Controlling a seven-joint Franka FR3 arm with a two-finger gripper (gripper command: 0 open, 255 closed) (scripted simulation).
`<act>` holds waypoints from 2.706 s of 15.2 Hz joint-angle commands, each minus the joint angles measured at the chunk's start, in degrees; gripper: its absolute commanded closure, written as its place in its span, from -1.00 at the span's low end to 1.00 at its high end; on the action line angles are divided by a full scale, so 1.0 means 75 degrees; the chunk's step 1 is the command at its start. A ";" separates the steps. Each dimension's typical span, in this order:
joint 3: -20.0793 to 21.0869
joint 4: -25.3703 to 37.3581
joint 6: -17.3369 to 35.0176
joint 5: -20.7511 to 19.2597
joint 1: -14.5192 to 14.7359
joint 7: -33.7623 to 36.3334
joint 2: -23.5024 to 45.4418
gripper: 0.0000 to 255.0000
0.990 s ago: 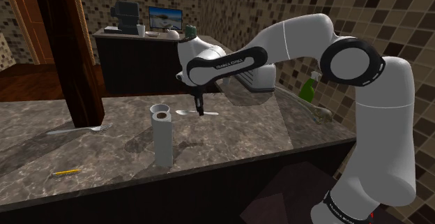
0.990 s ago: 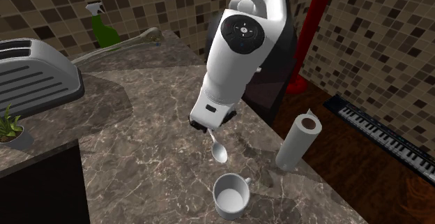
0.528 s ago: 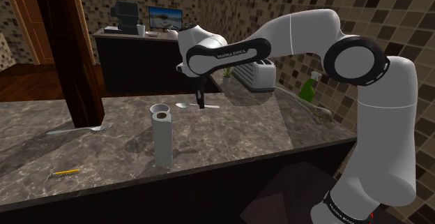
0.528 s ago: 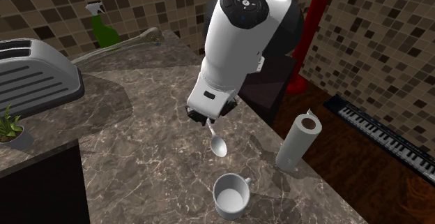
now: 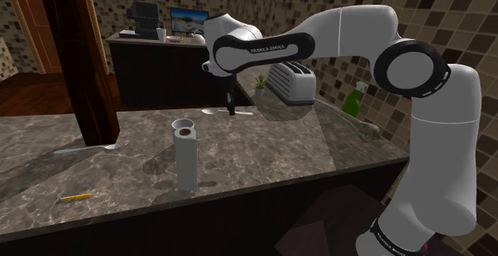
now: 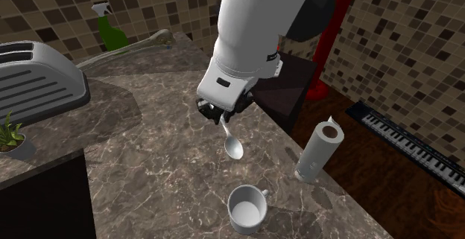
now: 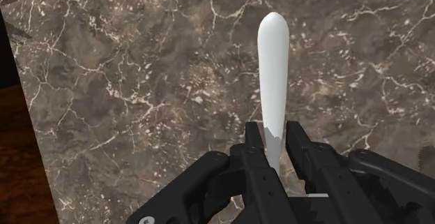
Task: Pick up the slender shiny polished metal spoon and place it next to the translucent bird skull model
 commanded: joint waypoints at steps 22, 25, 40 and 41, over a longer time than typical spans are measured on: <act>-0.1466 -0.3609 0.1903 0.0081 -0.2241 -0.3278 -0.2592 1.00; -0.1727 -0.3740 0.2086 0.0067 -0.2523 -0.3786 -0.2676 1.00; -0.2437 -0.4168 0.3167 0.0052 -0.3279 -0.5014 -0.2366 1.00; -0.2440 -0.4226 0.3262 0.0042 -0.3282 -0.4992 -0.2328 1.00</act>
